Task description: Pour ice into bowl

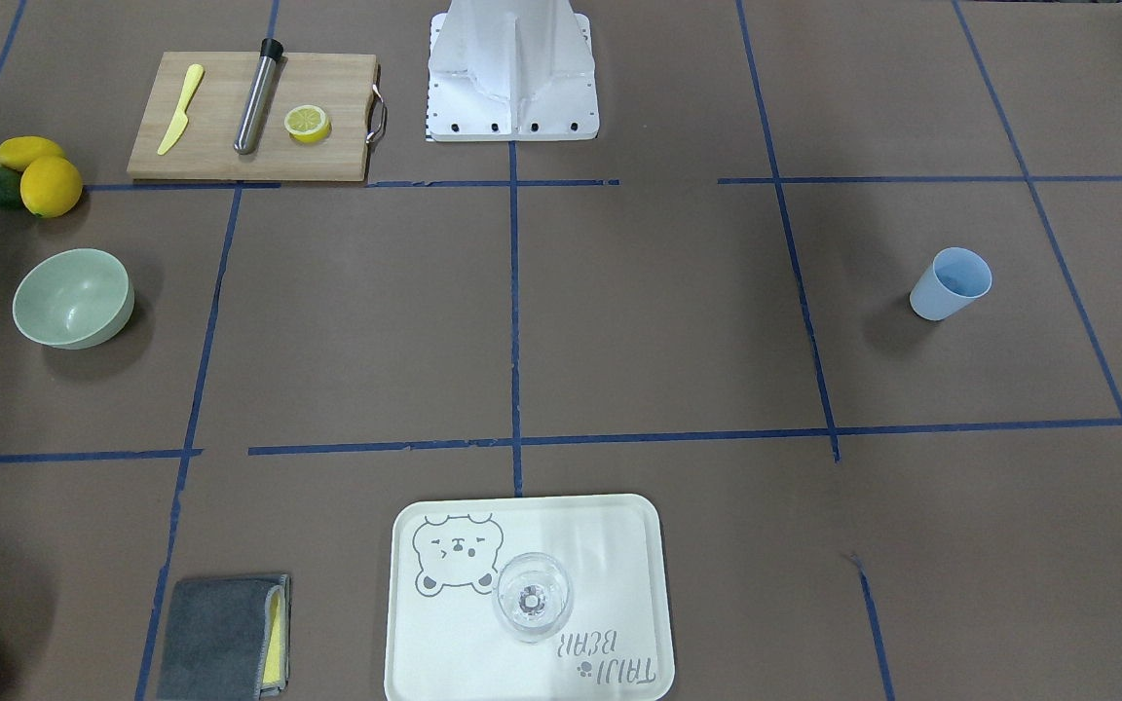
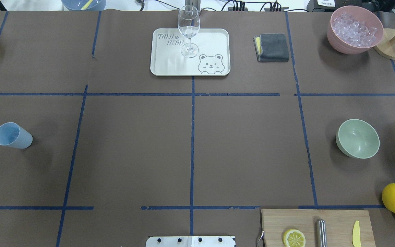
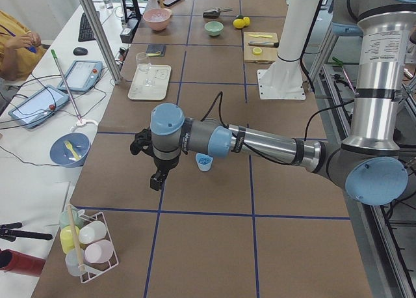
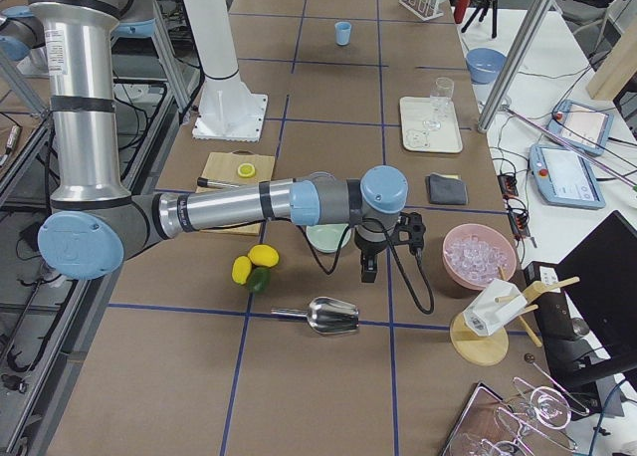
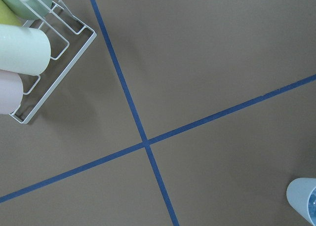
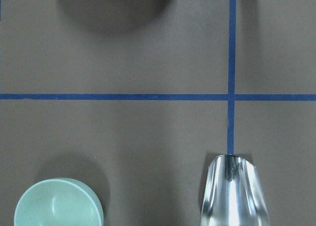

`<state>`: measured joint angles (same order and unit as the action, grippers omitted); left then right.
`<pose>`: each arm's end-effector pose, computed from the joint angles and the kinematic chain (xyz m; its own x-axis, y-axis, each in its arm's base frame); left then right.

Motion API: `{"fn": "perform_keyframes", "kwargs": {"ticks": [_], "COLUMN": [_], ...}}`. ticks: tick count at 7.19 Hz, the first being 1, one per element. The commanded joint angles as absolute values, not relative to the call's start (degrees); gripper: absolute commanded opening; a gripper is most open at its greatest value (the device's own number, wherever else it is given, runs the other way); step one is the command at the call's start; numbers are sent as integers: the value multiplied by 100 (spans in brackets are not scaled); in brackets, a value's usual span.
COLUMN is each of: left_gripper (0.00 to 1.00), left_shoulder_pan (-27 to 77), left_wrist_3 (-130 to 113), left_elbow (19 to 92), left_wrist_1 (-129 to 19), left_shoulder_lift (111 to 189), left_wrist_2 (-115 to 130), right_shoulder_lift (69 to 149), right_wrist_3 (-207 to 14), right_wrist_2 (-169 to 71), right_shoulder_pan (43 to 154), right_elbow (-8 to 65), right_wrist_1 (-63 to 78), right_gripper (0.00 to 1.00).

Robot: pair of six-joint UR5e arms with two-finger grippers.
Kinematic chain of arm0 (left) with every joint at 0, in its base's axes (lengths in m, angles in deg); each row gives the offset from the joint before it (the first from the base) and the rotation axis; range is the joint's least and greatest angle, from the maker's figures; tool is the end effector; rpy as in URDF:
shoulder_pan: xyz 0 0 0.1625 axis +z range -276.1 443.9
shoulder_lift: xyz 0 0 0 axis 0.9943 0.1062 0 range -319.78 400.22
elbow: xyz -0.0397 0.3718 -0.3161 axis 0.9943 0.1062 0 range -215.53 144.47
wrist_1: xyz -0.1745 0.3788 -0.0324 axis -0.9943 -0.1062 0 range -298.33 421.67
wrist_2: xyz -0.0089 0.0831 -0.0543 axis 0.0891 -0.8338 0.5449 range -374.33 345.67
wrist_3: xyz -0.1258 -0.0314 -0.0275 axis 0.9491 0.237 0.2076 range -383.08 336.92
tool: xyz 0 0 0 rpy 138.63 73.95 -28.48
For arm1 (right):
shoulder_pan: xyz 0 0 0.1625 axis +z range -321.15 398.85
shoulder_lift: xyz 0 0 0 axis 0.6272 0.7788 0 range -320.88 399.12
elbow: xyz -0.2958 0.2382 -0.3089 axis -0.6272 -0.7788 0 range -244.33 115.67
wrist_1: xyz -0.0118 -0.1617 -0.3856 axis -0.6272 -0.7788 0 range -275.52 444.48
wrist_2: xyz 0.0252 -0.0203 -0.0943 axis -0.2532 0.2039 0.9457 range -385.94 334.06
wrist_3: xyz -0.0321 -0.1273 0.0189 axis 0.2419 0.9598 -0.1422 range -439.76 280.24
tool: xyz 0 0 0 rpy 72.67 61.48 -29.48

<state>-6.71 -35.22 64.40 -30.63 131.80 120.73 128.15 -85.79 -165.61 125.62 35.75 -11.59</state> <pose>-0.0451 -0.5208 0.6399 0.6946 0.3619 -0.6218 -0.1387 0.9154 0.3780 0.0038 -0.5052 0.6529 0.6447 0.0025 0.7644 -0.0117 0.9999 0.0066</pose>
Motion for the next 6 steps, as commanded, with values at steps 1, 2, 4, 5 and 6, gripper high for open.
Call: {"fn": "perform_keyframes", "kwargs": {"ticks": [1,2,4,5,6], "left_gripper": [100,100,100,100,100], "left_shoulder_pan": [-671,-671,-671,-671,-671], "left_wrist_3": [-3521,-3521,-3521,-3529,-3530], "left_elbow": [6440,6449,6432,6423,6423], "left_wrist_1": [-3061,-3053,-3052,-3061,-3061], "left_shoulder_lift": [13180,13180,13171,13162,13162], "left_wrist_2": [12067,12067,12067,12067,12067], "right_shoulder_lift": [12824,12816,12824,12824,12824], "right_wrist_3": [-8556,-8556,-8548,-8460,-8451], "right_wrist_2": [-16551,-16551,-16533,-16533,-16533], "right_shoulder_pan": [12559,12559,12559,12559,12559], "right_elbow": [3578,3578,3578,3569,3578], "right_wrist_1": [-1159,-1159,-1150,-1150,-1150], "right_gripper": [100,100,100,100,100]}}
